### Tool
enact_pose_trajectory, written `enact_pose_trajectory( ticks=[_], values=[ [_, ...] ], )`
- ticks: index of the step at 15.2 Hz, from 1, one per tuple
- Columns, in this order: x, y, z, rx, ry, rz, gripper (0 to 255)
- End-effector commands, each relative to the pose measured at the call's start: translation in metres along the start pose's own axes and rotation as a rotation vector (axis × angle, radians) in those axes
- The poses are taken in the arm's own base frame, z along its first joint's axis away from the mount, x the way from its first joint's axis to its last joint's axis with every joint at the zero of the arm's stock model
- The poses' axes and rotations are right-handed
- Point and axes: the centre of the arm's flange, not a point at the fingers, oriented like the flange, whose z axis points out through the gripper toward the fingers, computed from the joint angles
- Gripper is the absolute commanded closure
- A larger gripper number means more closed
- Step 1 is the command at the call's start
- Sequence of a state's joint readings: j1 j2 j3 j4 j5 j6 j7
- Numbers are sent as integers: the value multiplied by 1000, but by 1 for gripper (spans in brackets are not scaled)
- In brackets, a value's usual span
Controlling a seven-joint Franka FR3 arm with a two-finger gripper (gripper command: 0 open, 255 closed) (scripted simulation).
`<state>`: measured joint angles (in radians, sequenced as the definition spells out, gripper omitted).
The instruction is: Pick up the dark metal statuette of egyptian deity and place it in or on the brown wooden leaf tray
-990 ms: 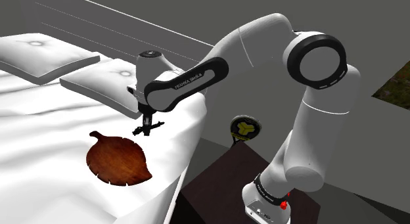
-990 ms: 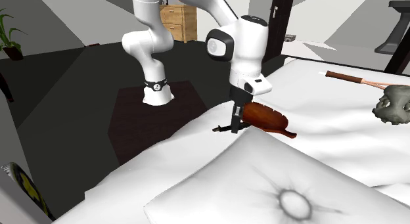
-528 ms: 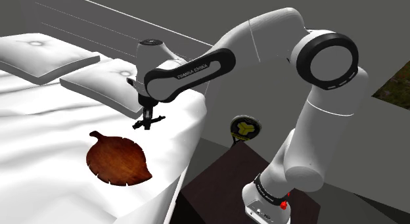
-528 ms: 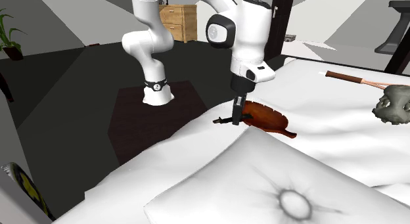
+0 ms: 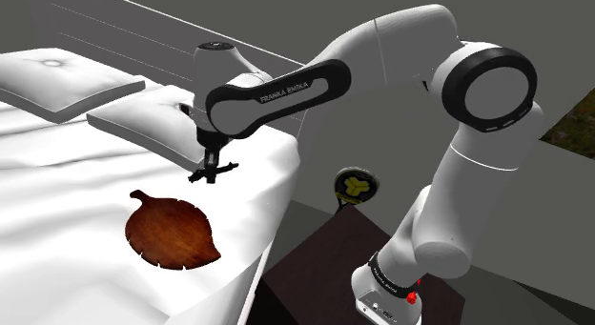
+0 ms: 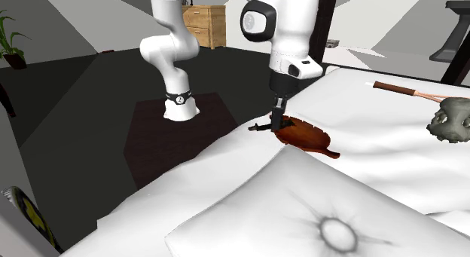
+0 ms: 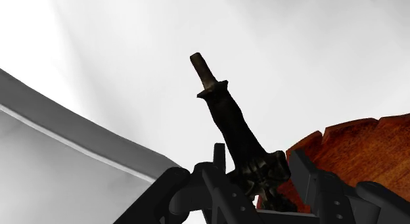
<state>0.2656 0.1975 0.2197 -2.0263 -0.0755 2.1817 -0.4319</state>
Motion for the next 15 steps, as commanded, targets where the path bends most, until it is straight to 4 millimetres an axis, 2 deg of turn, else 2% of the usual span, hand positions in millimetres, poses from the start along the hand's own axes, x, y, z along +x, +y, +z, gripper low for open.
enact_pose_trajectory(
  ticks=[1,11,15],
  values=[
    [16,-18,-3,0,0,0,255],
    [97,-120,-9,0,0,0,255],
    [98,-120,12,0,0,0,255]
  ],
)
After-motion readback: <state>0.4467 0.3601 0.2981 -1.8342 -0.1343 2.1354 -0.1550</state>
